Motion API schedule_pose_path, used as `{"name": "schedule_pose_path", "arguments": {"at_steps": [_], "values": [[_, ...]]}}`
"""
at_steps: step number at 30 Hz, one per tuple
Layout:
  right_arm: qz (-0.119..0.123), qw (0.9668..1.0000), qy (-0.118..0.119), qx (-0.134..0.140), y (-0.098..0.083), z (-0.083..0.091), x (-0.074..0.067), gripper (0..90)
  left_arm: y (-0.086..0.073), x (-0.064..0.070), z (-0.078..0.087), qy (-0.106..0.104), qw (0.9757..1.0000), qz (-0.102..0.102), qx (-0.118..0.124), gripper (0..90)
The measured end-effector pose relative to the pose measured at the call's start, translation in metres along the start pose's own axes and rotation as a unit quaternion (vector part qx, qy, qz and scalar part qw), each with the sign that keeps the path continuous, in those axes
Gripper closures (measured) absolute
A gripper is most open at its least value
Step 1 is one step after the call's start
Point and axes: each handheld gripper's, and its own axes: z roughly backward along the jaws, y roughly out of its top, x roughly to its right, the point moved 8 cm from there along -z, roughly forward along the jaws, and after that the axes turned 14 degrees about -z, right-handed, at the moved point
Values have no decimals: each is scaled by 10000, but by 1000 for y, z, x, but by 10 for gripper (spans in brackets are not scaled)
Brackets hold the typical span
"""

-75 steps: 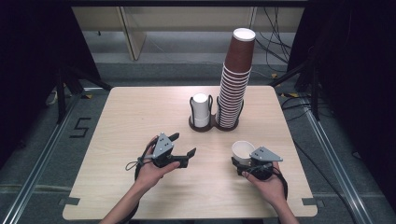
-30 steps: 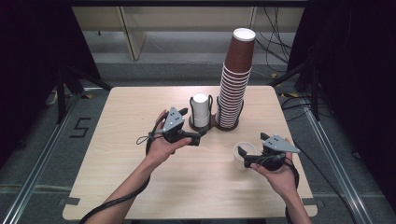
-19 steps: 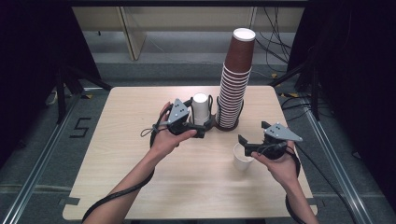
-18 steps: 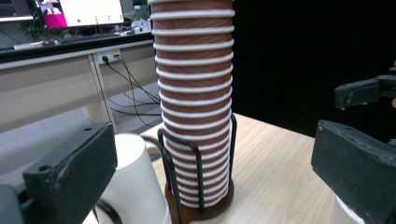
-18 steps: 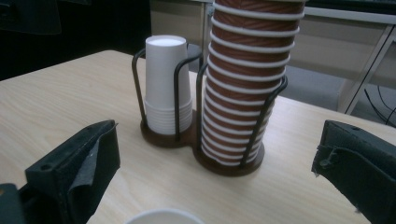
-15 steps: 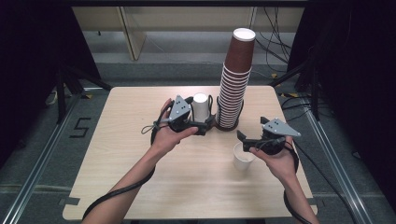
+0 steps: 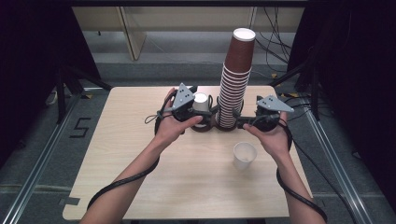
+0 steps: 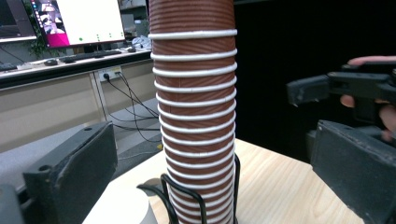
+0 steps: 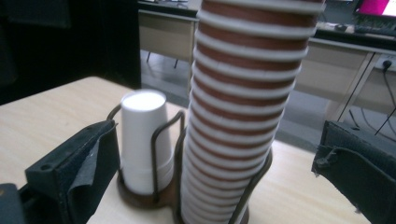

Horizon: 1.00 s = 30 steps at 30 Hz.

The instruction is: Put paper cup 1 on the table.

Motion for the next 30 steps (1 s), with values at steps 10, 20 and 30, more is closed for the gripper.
{"name": "schedule_pose_path", "arguments": {"at_steps": [10,20,30], "values": [[-55,9996,-83,271,45,-24,5,4,16,-8,-8,51,10000,-36,58,0],[-168,9993,-3,338,65,-46,10,5,26,-15,-12,99,9999,-60,106,0],[-192,9993,54,318,70,-60,9,6,29,-19,-14,114,9998,-72,109,0]]}}
